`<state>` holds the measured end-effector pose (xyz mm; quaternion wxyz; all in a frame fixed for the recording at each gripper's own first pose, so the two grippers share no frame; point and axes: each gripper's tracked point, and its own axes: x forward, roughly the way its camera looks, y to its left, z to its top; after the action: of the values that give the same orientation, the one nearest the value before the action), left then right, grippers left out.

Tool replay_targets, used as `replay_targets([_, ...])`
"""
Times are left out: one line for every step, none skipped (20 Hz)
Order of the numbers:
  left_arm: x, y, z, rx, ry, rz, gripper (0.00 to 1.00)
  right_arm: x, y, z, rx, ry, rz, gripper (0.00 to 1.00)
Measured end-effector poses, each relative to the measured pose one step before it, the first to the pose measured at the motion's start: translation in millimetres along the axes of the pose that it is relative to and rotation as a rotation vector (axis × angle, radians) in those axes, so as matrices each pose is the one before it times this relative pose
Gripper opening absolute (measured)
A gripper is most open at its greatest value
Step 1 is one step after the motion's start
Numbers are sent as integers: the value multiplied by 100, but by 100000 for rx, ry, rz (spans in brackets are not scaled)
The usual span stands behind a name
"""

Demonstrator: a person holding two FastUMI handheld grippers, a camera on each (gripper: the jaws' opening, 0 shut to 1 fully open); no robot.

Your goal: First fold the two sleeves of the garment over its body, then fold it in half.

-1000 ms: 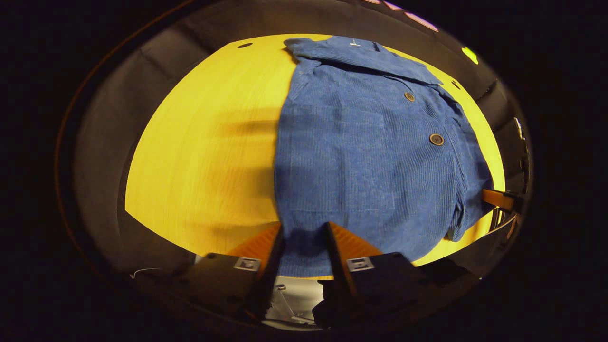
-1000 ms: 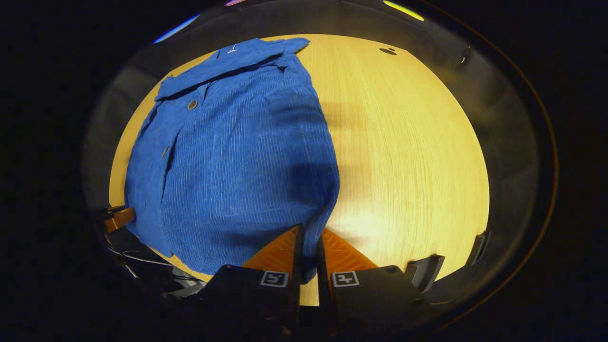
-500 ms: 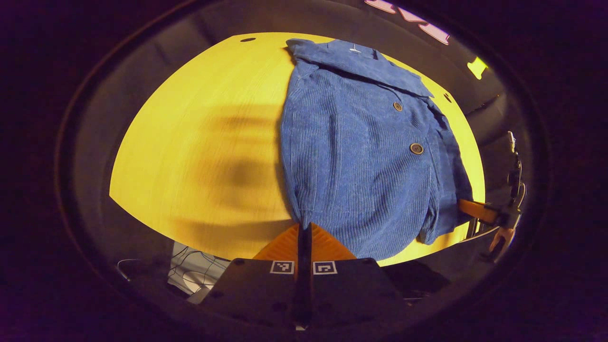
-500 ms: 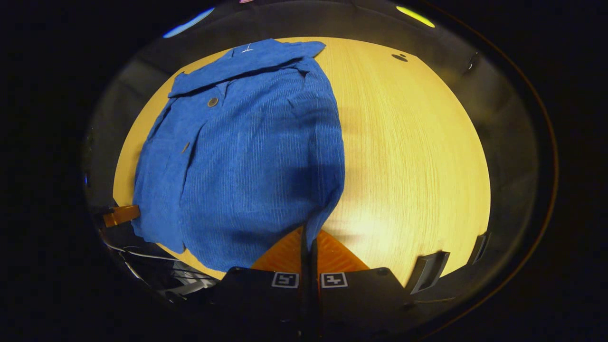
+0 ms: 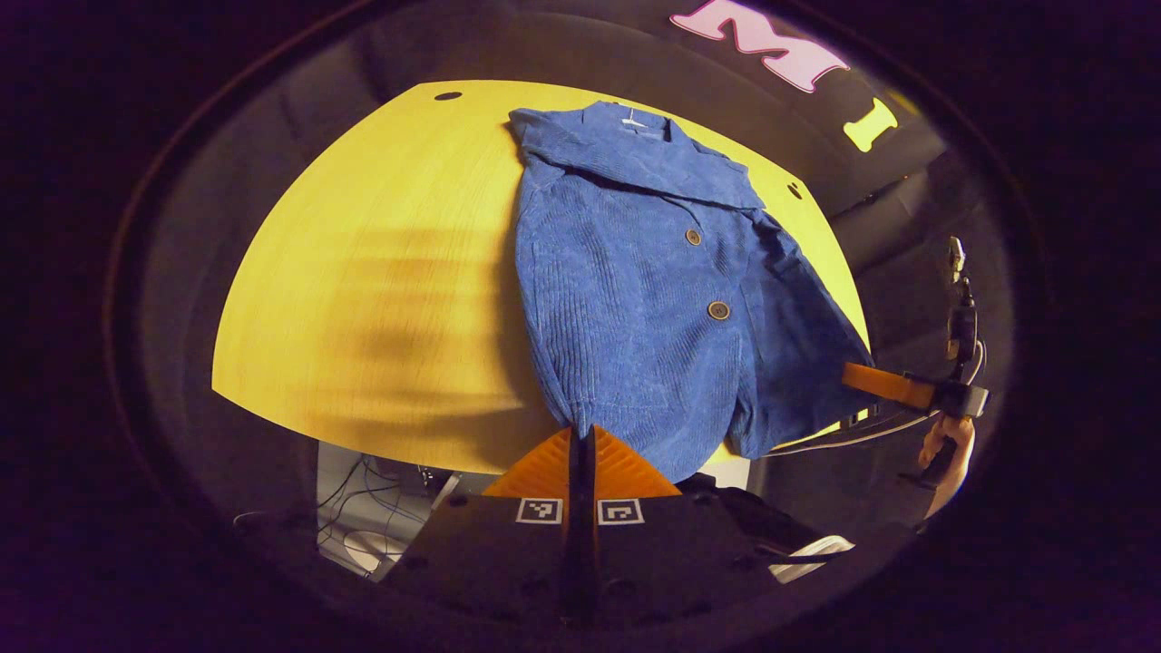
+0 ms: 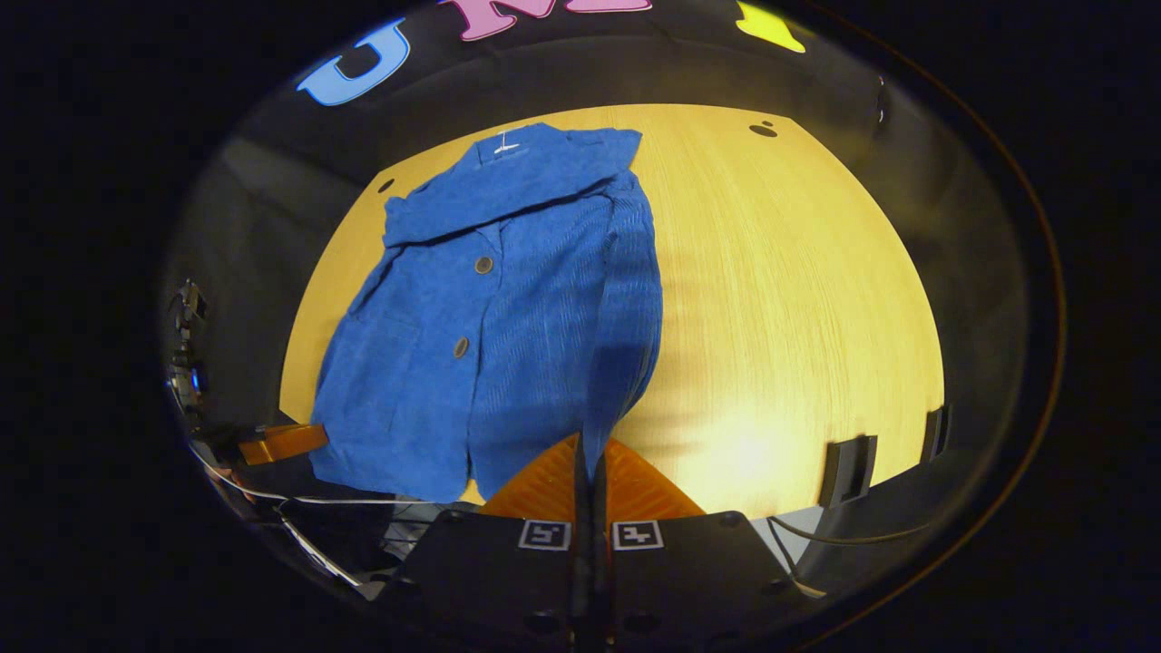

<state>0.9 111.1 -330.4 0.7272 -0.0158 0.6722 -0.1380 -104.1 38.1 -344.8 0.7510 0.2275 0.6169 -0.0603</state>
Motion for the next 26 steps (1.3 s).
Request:
replay_targets([-369,-159,669,114,1131,-1621,0,-262,690,464,823,376,1537,3])
replay_targets([-241,-248,813,-182,707,-1675,0,113,676,796,130,950,958,3])
replay_targets([-547,-403,323,-1088,919,-2658,0,232,719,837,190,759,949,3])
replay_targets([-325,-585,965,-1343,708,-3029,0,104,800,1309,493,649,1163,3])
replay_targets([-393,-479,1092,-1314,314,-2524,0,295,540,1547,181,-963,883,3])
replay_targets([-184,-335,1483,-1016,-56,-1950,0,522,511,1541,122,-49,358,2])
replay_targets([-92,-89,1353,-1618,177,-784,0,475,754,1510,-55,315,1114,2])
replay_targets([-87,-295,1600,-1225,-267,-1187,0,446,649,1775,-398,-290,912,3])
replay_targets([-293,-291,1482,-1182,-301,-1069,0,622,718,1818,-449,-520,958,3])
replay_targets([-181,-238,1717,-1195,-1049,-1183,0,536,801,2071,-583,-1692,1740,3])
replay_targets([-372,-119,1934,-1658,-1740,-605,0,552,601,2112,-699,-1873,1336,3])
replay_targets([-505,-204,1801,-1442,-2095,-558,0,672,498,1874,-371,-1037,1457,2])
replay_targets([-306,-164,2053,-1647,-2379,-697,0,652,458,1802,191,-1034,1513,2])
replay_targets([-323,-58,1983,-1666,-2496,-505,0,820,160,1995,-108,-1584,670,2])
replay_targets([-20,-154,2084,-905,-2164,-561,0,804,-98,2032,-395,-2321,251,2])
replay_targets([104,8,2091,-879,-1574,488,0,802,-277,1990,136,-2025,-195,2])
replay_targets([339,185,2152,-427,-1736,420,0,1038,-241,1640,287,-1496,245,2])
replay_targets([269,362,1931,-806,-1370,736,0,941,-465,1811,539,-1700,-225,2])
replay_targets([583,248,2272,-664,-920,499,0,974,-802,1891,930,-2776,-1049,2])
replay_targets([788,595,2108,-354,-700,855,0,1098,-1098,1759,653,-1667,-1234,2])
replay_targets([950,387,1698,-654,-801,615,0,1206,-1329,1399,-107,-602,-2005,2])
replay_targets([1090,178,1344,-1473,-172,-256,0,1292,-1511,1183,-914,-179,-2981,2])
replay_targets([799,99,818,-2064,38,-197,0,1463,-1582,1100,-1176,-361,-2805,2])
replay_targets([975,107,890,-2984,102,-1214,0,1331,-1340,908,-1047,-458,-2762,2])
replay_targets([1152,308,774,-4574,745,182,0,1391,-1193,866,-2266,-1458,-2881,2])
replay_targets([1117,188,815,-4116,1490,418,0,1233,-984,74,-2325,364,-1855,2])
